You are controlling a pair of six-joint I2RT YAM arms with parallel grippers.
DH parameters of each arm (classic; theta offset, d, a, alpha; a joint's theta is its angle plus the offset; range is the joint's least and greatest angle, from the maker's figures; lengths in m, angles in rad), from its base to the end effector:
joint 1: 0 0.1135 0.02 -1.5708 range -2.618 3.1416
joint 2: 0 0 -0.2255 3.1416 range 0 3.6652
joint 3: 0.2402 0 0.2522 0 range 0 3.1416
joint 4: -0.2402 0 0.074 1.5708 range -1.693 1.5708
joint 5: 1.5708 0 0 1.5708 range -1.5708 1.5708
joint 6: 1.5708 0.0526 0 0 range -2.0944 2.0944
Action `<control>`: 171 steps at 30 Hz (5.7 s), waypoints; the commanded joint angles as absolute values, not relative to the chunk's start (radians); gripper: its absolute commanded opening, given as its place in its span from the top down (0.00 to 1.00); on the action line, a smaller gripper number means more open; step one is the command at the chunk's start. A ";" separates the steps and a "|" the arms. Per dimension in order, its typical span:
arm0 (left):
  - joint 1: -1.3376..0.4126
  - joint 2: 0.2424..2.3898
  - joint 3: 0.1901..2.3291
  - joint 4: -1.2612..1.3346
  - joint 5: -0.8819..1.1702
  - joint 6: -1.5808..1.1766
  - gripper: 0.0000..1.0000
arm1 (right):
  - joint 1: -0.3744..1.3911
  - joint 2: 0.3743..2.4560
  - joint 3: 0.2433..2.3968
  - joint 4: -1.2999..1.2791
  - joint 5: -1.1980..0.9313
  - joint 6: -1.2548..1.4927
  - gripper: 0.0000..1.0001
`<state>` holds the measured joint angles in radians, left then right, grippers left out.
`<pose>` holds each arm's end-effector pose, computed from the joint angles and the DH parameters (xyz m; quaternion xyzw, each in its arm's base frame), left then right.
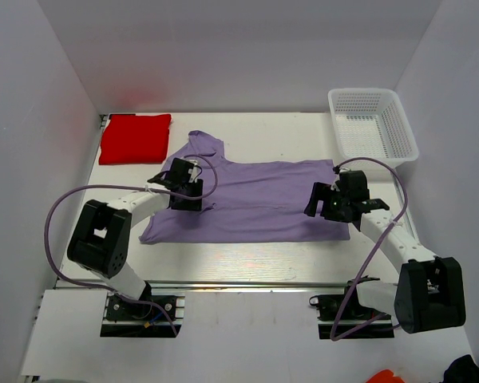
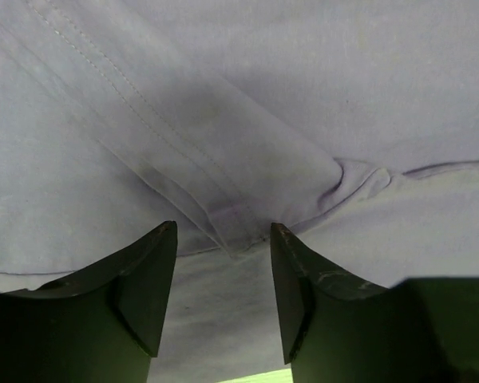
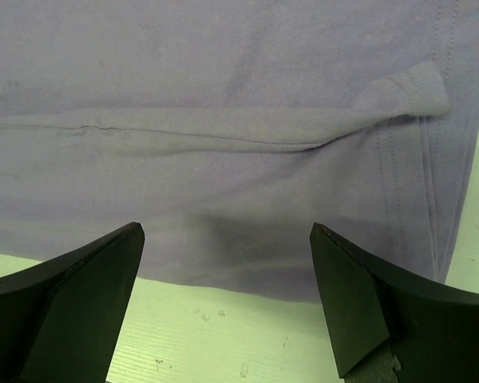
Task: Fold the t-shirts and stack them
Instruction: Fold the flattened tshirt in 1/3 of the way
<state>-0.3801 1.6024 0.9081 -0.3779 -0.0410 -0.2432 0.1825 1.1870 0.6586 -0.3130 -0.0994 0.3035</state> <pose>0.2927 -0.1146 0.1171 0.0612 0.9670 -0.0567 0.2409 0.2563 0.0526 0.1567 0.0387 0.9324 0.1308 0.3346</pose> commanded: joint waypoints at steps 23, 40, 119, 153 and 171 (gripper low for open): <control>-0.405 1.594 1.012 -0.362 -0.008 -0.190 1.00 | 0.178 1.197 0.712 -0.321 -0.074 0.290 0.10; -0.405 1.931 1.403 -0.389 0.182 0.247 1.00 | 0.176 1.227 0.729 -0.333 -0.064 0.268 0.10; -0.305 1.838 1.289 0.117 0.204 -0.006 0.00 | 0.176 1.246 0.739 -0.333 -0.123 0.216 0.10; -0.305 1.764 1.000 0.001 0.132 -0.181 0.00 | 0.176 1.255 0.735 -0.328 -0.135 0.216 0.10; -0.305 1.982 1.256 0.107 0.106 -0.098 0.00 | 0.178 1.258 0.739 -0.339 -0.110 0.213 0.10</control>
<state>-0.3077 1.9675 1.1778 0.0578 0.0895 -0.1371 0.1772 1.2564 0.7002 -0.3416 -0.1215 0.2272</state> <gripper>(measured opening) 0.997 0.904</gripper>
